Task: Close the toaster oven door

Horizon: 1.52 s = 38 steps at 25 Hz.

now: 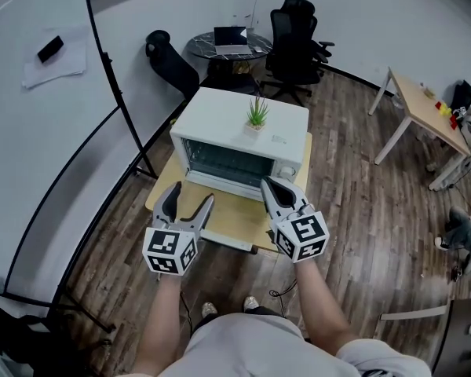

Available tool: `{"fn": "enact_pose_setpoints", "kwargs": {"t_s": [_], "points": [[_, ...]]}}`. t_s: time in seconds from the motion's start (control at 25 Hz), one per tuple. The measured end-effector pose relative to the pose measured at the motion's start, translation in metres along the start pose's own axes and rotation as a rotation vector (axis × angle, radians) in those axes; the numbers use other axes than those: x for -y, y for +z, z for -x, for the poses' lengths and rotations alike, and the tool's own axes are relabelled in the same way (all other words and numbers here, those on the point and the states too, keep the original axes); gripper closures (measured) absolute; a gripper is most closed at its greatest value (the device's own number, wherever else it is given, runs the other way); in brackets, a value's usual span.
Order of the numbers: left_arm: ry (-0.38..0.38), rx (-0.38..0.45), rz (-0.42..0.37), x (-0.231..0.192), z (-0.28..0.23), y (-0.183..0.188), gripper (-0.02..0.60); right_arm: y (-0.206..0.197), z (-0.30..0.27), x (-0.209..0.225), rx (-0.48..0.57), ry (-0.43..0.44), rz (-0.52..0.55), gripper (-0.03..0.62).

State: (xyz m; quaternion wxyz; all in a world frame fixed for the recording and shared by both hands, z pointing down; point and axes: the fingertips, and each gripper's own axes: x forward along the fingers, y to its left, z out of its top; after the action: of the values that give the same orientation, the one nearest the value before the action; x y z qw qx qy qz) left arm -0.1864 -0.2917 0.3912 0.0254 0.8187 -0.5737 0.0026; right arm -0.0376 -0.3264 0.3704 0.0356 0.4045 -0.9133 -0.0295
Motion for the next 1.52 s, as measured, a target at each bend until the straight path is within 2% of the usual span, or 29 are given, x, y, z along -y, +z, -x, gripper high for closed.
{"fn": "enact_pose_setpoints", "kwargs": {"t_s": [0.16,0.32,0.88,1.12,1.28,1.36,1.4,1.52], "points": [[-0.012,-0.015,0.003,-0.003,-0.002,-0.006,0.265,-0.004,-0.002,-0.001,-0.011,-0.013,-0.001,0.592],[-0.011,-0.061,0.015,-0.006,-0.002,-0.030,0.265,-0.017,-0.001,-0.004,-0.042,-0.017,-0.002,0.592],[-0.006,-0.361,0.121,-0.009,0.018,-0.201,0.265,-0.100,0.014,-0.023,-0.229,-0.017,-0.044,0.592],[-0.004,-0.495,0.165,-0.006,0.034,-0.269,0.265,-0.121,0.023,-0.027,-0.281,-0.031,-0.059,0.592],[-0.002,-0.554,0.199,-0.008,0.042,-0.301,0.265,-0.127,0.027,-0.029,-0.302,-0.042,-0.061,0.592],[0.004,-0.558,0.249,-0.010,0.044,-0.312,0.265,-0.129,0.029,-0.030,-0.309,-0.047,-0.065,0.592],[0.010,-0.549,0.303,-0.011,0.044,-0.317,0.265,-0.130,0.030,-0.030,-0.312,-0.051,-0.066,0.592],[0.038,-0.488,0.571,-0.015,0.044,-0.331,0.265,-0.130,0.032,-0.029,-0.315,-0.060,-0.068,0.592]]}}
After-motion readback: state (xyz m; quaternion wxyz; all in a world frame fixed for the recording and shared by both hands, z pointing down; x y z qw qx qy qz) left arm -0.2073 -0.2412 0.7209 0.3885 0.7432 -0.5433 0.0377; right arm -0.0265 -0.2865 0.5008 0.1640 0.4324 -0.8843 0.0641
